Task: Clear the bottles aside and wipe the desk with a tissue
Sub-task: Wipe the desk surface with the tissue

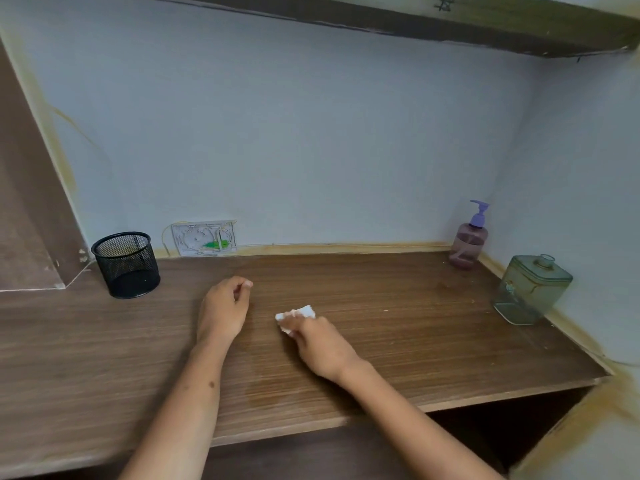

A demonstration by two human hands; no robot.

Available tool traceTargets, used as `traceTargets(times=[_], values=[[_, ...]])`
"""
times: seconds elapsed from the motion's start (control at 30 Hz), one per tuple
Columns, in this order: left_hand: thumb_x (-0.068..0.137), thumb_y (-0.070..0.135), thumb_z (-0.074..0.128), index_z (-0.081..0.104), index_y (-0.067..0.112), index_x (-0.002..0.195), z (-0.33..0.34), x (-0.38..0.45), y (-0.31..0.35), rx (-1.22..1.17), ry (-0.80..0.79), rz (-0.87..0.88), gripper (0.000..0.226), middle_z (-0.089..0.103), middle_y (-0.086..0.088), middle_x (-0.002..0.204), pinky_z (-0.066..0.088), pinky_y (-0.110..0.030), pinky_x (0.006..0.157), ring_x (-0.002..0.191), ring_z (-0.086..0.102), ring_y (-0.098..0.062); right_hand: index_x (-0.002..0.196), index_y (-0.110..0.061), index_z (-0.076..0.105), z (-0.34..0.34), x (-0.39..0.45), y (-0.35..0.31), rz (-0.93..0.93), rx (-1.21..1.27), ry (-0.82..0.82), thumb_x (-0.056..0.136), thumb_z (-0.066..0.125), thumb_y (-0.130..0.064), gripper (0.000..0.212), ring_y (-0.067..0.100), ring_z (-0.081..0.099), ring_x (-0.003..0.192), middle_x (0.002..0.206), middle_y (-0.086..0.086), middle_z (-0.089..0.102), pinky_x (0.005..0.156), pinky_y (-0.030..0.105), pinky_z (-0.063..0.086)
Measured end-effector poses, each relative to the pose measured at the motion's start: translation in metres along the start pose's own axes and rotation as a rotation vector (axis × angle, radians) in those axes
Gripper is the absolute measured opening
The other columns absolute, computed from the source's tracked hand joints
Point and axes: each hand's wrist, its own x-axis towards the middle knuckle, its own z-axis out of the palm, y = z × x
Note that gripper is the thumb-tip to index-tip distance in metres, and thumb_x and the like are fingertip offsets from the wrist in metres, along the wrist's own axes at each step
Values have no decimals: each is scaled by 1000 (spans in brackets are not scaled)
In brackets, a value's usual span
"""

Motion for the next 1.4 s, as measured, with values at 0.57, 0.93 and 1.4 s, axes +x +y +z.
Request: traceTargets(times=[0.57,0.93,1.4], values=[[97,27,50,70,19,104,-1,-3,1,12,-30,50,23,70,1,99,44,-26,75,89,61,-14,137,-28,51,-78,-39,84,-109,-42,-159,100,42,-6,44,-10,33,133,143,-18,45,115,13,20],[97,27,50,70,24,101,0,-3,-1,2,-52,70,20,71,3,97,45,-29,74,87,61,-14,136,-29,52,-123,-67,173,606,-152,281,90,39,1,56,31,49,127,140,11,52,108,37,38],[97,26,50,69,24,101,-3,-6,1,22,-59,103,20,70,4,99,46,-29,77,89,61,-13,134,-22,55,-47,-13,62,263,-47,139,91,40,1,51,21,44,134,140,3,53,113,28,30]])
